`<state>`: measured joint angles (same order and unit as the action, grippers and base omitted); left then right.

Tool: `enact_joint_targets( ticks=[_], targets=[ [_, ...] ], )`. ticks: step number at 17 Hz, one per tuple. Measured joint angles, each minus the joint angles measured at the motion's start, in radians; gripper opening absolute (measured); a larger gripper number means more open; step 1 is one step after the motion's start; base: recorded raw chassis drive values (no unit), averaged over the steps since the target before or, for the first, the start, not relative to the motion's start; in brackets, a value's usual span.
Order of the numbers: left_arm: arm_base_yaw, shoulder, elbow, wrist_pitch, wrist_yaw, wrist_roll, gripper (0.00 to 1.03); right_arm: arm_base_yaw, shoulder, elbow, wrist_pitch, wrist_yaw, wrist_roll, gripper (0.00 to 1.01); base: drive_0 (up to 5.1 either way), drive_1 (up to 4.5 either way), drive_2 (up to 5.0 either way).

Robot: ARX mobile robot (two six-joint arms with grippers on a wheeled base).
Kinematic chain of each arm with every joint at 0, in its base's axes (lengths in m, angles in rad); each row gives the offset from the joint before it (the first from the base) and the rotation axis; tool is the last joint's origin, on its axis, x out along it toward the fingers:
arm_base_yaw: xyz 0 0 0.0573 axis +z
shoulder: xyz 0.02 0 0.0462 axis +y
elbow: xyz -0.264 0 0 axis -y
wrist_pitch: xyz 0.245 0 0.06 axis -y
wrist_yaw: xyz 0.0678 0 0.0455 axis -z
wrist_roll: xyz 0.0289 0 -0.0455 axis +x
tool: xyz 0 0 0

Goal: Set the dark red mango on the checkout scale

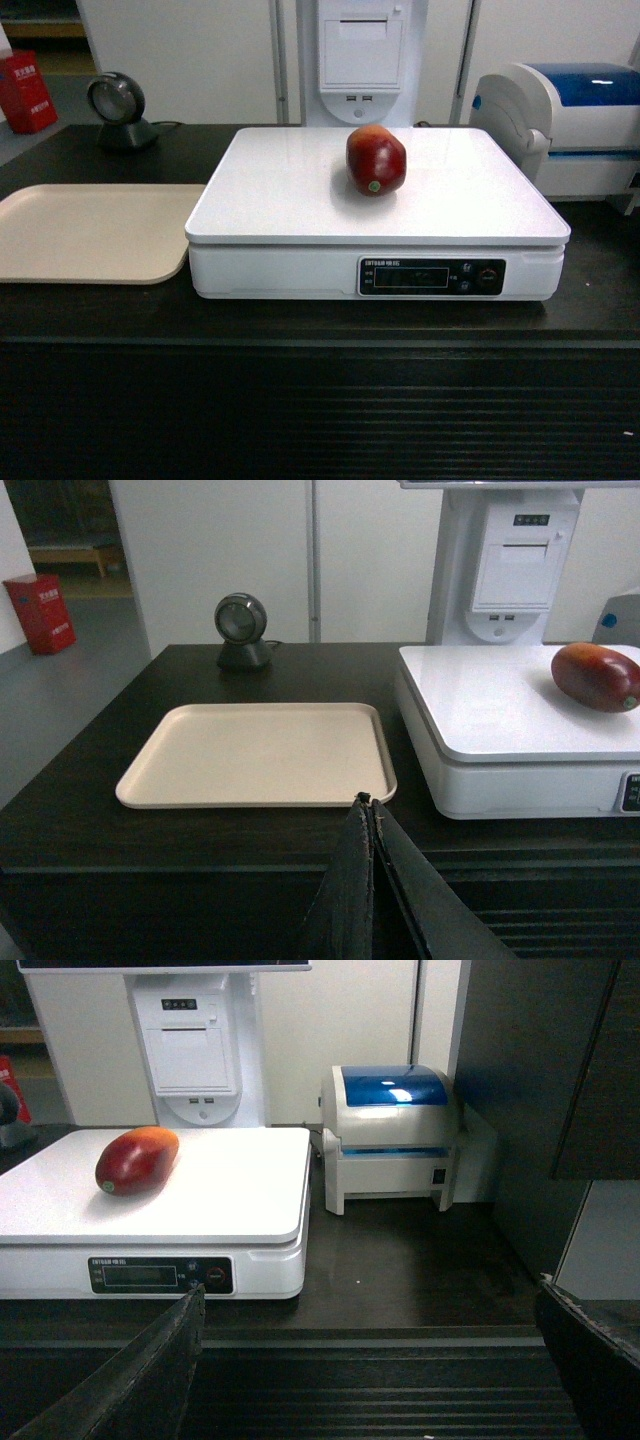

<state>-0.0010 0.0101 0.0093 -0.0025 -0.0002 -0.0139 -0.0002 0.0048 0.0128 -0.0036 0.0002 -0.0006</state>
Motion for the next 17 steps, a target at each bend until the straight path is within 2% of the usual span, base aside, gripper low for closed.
enact_joint_targets(
  ticks=[1, 9, 17],
  targets=[
    [0.0, 0.0, 0.0, 0.0, 0.0, 0.0, 0.02, 0.0, 0.0, 0.0, 0.0, 0.0, 0.0, 0.98, 0.0, 0.0, 0.0],
    [0.0, 0.0, 0.0, -0.001, 0.0, 0.0, 0.99, 0.0, 0.0, 0.0, 0.0, 0.0, 0.0, 0.98, 0.0, 0.0, 0.0],
    [0.0, 0.0, 0.0, -0.001, 0.0, 0.001, 0.98, 0.0, 0.0, 0.0, 0.0, 0.0, 0.0, 0.98, 0.0, 0.0, 0.0]
  ],
)
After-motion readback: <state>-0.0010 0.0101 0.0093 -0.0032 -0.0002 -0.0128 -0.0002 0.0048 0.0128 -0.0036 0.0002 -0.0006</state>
